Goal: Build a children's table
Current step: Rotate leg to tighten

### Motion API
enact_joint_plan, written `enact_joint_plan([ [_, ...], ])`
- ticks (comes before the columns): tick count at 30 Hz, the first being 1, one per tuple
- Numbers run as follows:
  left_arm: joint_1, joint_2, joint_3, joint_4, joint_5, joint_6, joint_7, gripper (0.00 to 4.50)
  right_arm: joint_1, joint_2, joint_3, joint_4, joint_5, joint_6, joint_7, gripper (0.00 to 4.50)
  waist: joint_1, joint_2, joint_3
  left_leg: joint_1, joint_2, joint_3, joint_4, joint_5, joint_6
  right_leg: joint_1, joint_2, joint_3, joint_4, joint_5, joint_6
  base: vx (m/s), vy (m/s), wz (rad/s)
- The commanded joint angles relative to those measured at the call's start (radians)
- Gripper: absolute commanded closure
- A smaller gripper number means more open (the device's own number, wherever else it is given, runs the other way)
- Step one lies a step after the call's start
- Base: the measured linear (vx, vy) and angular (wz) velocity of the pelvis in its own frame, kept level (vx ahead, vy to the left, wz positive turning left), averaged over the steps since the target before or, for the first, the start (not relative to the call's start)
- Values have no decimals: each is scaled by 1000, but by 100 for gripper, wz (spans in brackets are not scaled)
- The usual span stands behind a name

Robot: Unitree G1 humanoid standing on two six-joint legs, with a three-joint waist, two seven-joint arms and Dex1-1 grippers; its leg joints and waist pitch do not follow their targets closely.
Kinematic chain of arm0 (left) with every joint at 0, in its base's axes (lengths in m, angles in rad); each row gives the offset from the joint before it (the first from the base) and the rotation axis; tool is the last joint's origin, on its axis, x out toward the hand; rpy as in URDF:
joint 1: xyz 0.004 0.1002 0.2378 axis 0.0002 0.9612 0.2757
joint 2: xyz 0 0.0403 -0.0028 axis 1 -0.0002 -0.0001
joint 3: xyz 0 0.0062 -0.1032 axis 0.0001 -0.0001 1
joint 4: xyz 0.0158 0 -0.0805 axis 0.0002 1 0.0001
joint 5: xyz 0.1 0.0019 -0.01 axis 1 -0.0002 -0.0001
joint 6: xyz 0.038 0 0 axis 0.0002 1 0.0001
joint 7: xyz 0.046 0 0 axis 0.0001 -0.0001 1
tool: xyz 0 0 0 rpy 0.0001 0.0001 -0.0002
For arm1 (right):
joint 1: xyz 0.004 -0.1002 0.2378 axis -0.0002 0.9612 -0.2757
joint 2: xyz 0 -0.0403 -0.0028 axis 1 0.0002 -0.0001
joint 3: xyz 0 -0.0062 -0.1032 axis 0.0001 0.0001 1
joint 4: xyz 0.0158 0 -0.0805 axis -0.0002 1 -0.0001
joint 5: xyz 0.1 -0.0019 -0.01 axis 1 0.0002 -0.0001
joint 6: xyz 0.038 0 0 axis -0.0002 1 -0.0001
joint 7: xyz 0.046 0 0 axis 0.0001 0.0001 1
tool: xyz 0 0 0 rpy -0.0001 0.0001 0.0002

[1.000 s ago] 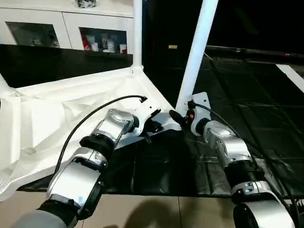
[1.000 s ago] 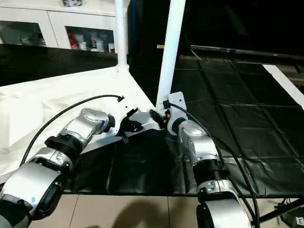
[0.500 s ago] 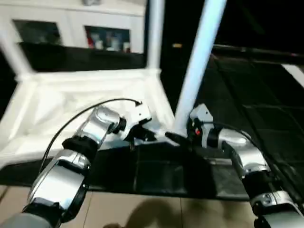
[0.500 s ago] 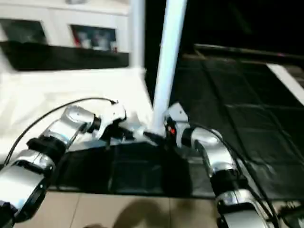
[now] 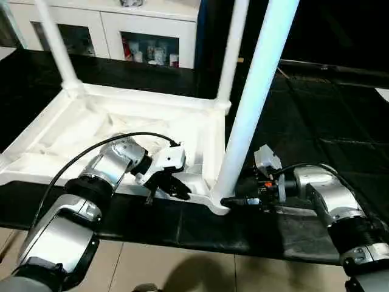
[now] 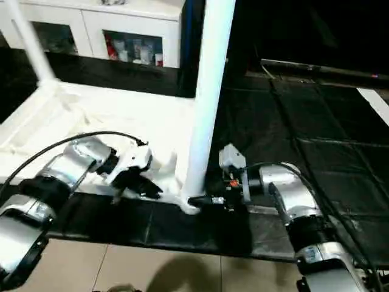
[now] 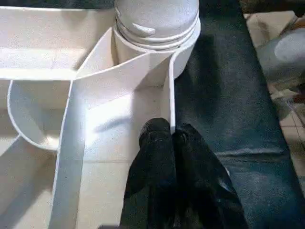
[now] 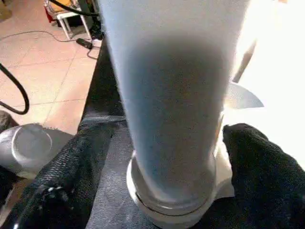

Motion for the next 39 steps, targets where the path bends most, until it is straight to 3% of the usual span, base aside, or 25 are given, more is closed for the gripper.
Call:
enact_joint_plan([
  [1, 7, -12, -34, -44, -1, -8, -51, 450, -19, -1, 12, 10, 1, -5, 20, 90, -5, 3, -65, 13, 92, -39, -65, -133, 52, 49, -136, 85, -87, -262, -137, 0, 0, 0],
  [7, 12, -5, -41, -60, 1, -16, -61, 450, -23, 1, 15, 12, 14, 6, 48, 142, -5, 4, -68, 9, 92, -40, -64, -119, 56, 50, -135, 84, -81, -236, -136, 0, 0, 0],
  [11, 19, 1, -46, -78, 2, -8, -65, 450, -25, 1, 14, 13, 21, 10, 61, 176, -6, -2, -68, 10, 91, -39, -63, -113, 61, 50, -134, 84, -81, -238, -133, 0, 0, 0],
  [16, 28, 8, -45, -89, 5, 1, -61, 450, -19, 3, 17, 6, 26, 16, 72, 217, -4, 8, -68, 11, 92, -40, -64, -120, 59, 49, -134, 84, -83, -246, -132, 0, 0, 0],
  [23, 16, -13, -19, -40, 26, 58, 59, 450, 6, 42, 6, -32, 13, 61, -49, 246, -8, 6, -63, 12, 90, -43, -67, -146, 38, 48, -134, 82, -90, -297, -121, 0, 0, 0],
  [25, -17, -76, 40, 12, -1, 166, 211, 450, 7, 110, -17, -39, -17, 116, -246, 248, -13, 8, -59, 20, 89, -42, -68, -173, 23, 42, -132, 82, -99, -355, -109, 0, 0, 0],
  [26, -32, -103, 61, 36, -8, 200, 274, 450, -1, 143, -28, -29, -29, 147, -334, 251, -20, 6, -58, 23, 84, -46, -69, -197, 4, 43, -138, 81, -109, -432, -94, 0, 0, 0],
  [28, -51, -134, 84, 63, -15, 235, 348, 450, -15, 179, -41, -8, -43, 182, -434, 253, -22, 7, -58, 23, 82, -49, -70, -194, -4, 43, -139, 79, -113, -460, -82, 0, 0, 0],
  [29, -57, -144, 92, 72, -18, 245, 372, 450, -21, 191, -44, 0, -48, 193, -466, 253, -30, 4, -58, 16, 79, -52, -71, -196, -7, 48, -140, 76, -115, -480, -70, 0, 0, 0],
  [31, -84, -191, 124, 110, -34, 283, 466, 450, -45, 236, -51, 37, -74, 215, -587, 254, -44, 6, -58, 14, 79, -53, -71, -199, -4, 48, -138, 74, -118, -480, -62, 0, 0, 0],
  [34, -118, -261, 166, 161, -51, 312, 621, 450, -89, 311, -68, 96, -94, 232, -749, 255, -54, 7, -60, 17, 77, -50, -67, -194, 5, 42, -136, 78, -115, -425, -90, 0, 0, 0],
  [39, -141, -321, 206, 193, -56, 323, 739, 450, -135, 379, -90, 139, -124, 256, -888, 256, -57, 5, -63, 16, 75, -45, -65, -168, 29, 44, -133, 82, -110, -360, -109, 0, 0, 0],
])
